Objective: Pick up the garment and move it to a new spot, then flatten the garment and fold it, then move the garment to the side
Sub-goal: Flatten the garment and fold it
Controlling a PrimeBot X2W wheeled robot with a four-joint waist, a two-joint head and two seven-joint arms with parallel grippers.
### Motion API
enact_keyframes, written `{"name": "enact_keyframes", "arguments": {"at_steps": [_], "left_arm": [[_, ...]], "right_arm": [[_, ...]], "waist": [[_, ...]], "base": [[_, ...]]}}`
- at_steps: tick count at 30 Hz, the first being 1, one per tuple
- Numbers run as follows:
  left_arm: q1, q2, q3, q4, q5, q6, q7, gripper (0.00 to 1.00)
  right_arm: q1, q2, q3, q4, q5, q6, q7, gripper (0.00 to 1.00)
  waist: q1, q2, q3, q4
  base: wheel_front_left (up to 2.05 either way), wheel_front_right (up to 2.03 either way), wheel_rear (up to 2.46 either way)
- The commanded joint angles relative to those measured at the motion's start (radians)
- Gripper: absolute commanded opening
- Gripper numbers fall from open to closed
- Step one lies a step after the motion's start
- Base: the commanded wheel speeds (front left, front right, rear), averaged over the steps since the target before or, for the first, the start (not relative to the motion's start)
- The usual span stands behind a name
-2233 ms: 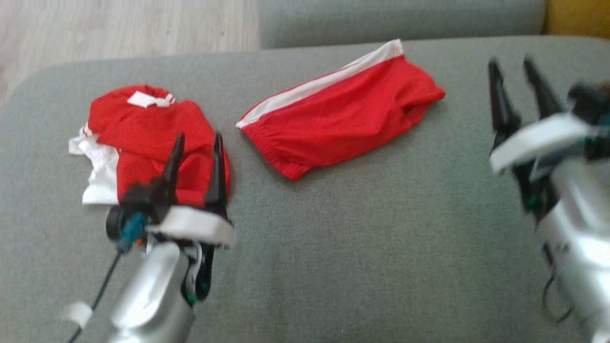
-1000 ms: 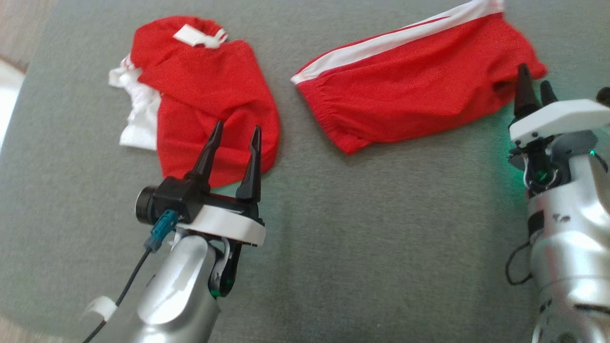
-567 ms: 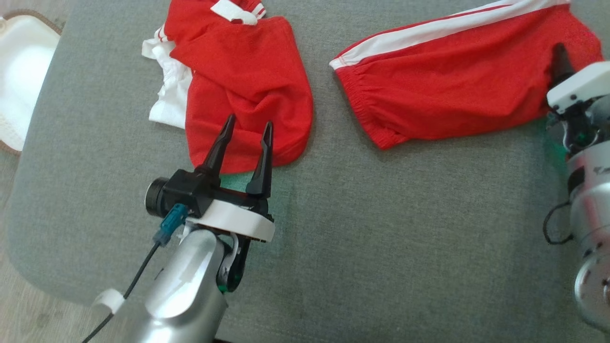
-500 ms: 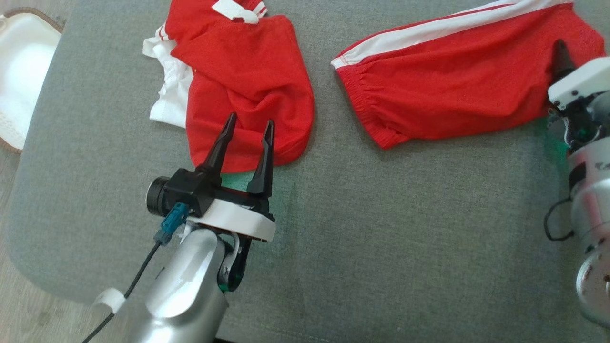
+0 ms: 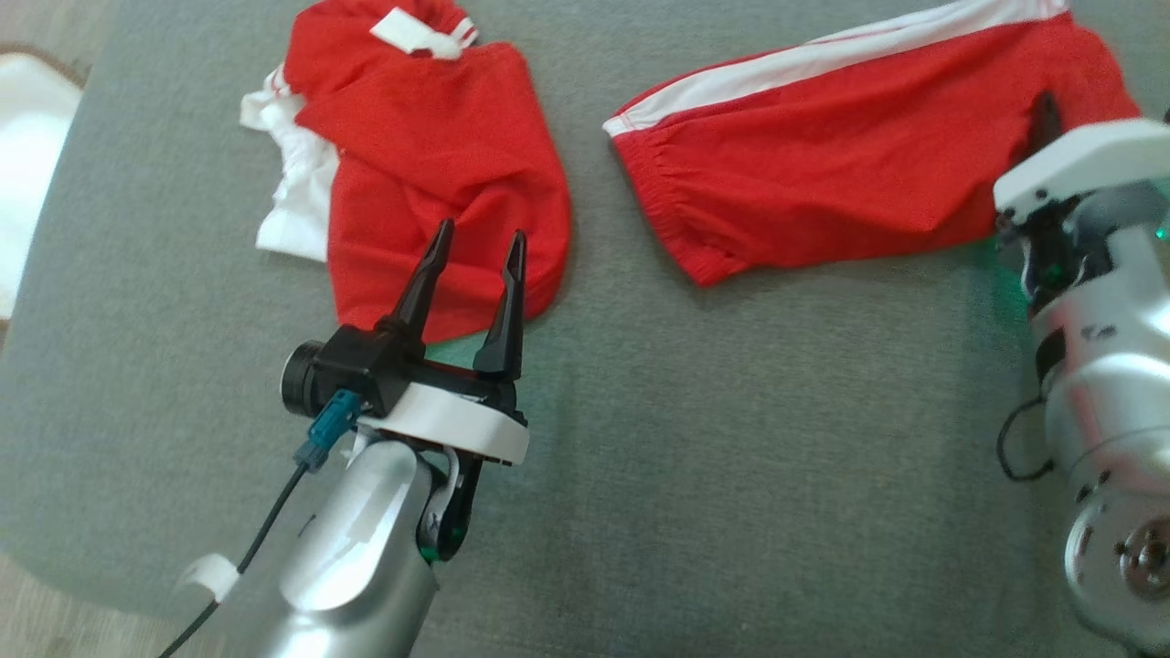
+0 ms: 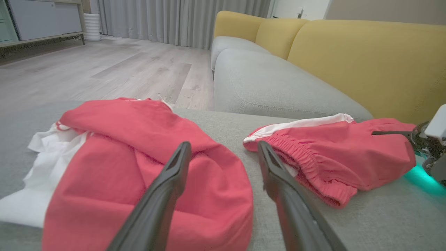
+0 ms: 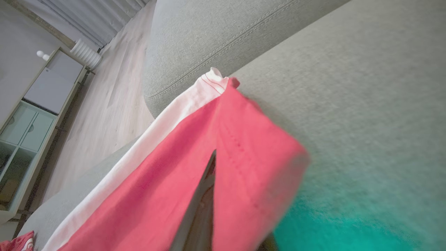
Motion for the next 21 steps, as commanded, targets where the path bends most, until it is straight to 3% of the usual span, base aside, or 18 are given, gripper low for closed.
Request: {"name": "enact_keyframes", "arguments": {"at_steps": [1, 13, 21], "left_arm": [[-0.011, 0.012, 0.032, -0.031, -0.003, 0.009, -0.01, 1.0], [0.033, 0.012, 0.052, -0.048, 0.006, 0.008, -0.01, 1.0], [0.059, 0.012, 0.033, -0.058, -0.006, 0.02, -0.01, 1.0]], "right_arm": [[0.021, 0.021, 0.026, -0.029, 0.02, -0.001, -0.024, 0.0], [0.193, 0.018, 0.173, -0.209, 0.168, -0.001, -0.05, 0.0], [0.35, 0.0, 0.223, -0.37, 0.259, -0.001, -0.027, 0.0]], "waist": [[-0.0001, 0.0, -0.022, -0.026], [-0.0001, 0.0, -0.116, -0.151], [-0.0001, 0.0, -0.159, -0.187]], "base": [[0.0, 0.0, 0.0], [0.0, 0.0, 0.0], [0.0, 0.0, 0.0]]}}
